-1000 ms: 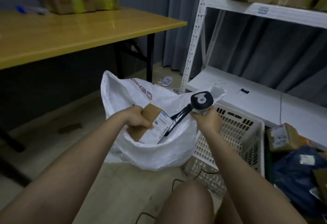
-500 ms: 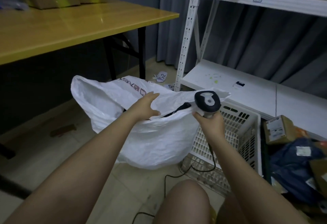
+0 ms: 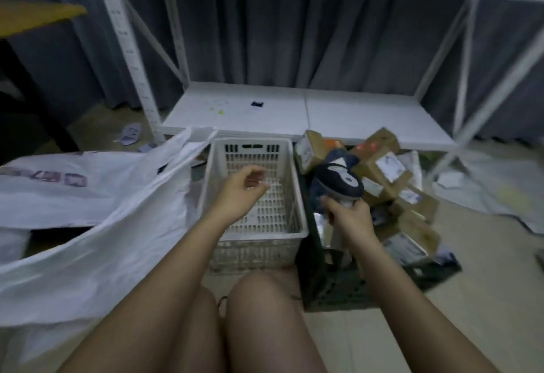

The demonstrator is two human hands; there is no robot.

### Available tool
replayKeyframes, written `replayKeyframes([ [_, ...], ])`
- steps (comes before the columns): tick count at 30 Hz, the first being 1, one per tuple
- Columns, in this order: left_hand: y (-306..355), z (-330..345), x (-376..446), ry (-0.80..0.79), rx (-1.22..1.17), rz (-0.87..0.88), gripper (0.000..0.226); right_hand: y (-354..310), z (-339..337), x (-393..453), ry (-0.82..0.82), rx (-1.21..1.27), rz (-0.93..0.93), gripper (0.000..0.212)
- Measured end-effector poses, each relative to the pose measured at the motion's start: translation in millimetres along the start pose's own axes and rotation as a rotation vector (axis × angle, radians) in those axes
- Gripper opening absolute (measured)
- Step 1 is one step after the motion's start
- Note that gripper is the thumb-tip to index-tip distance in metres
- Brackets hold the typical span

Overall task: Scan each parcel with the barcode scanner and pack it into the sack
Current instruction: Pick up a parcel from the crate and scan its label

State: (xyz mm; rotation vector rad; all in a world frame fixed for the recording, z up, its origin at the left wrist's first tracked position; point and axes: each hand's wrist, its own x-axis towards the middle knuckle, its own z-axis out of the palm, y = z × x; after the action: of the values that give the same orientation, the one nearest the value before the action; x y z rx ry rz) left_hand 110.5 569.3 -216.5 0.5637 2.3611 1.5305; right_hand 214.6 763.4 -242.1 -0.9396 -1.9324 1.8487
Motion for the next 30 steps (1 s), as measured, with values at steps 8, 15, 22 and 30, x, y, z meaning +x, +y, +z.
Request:
replayKeyframes([
  [8, 25, 183, 58, -0.342, -0.01, -0.15, 0.046, 66, -135, 22, 0.4, 0.106, 0.063, 0.032],
  [15, 8, 306, 65, -0.488, -0.027, -0.253, 0.049, 109, -197, 55, 0.757, 0.21, 0.144, 0.02],
  [22, -4, 343, 68, -0.518, -0.057, -0.223, 0.045, 136, -188, 87, 0.689, 0.153, 0.298, 0.035],
  [30, -25, 278, 60, -0.149, -0.019, -0.077, 0.043, 127, -157, 62, 0.52, 0.276, 0.203, 0.049],
])
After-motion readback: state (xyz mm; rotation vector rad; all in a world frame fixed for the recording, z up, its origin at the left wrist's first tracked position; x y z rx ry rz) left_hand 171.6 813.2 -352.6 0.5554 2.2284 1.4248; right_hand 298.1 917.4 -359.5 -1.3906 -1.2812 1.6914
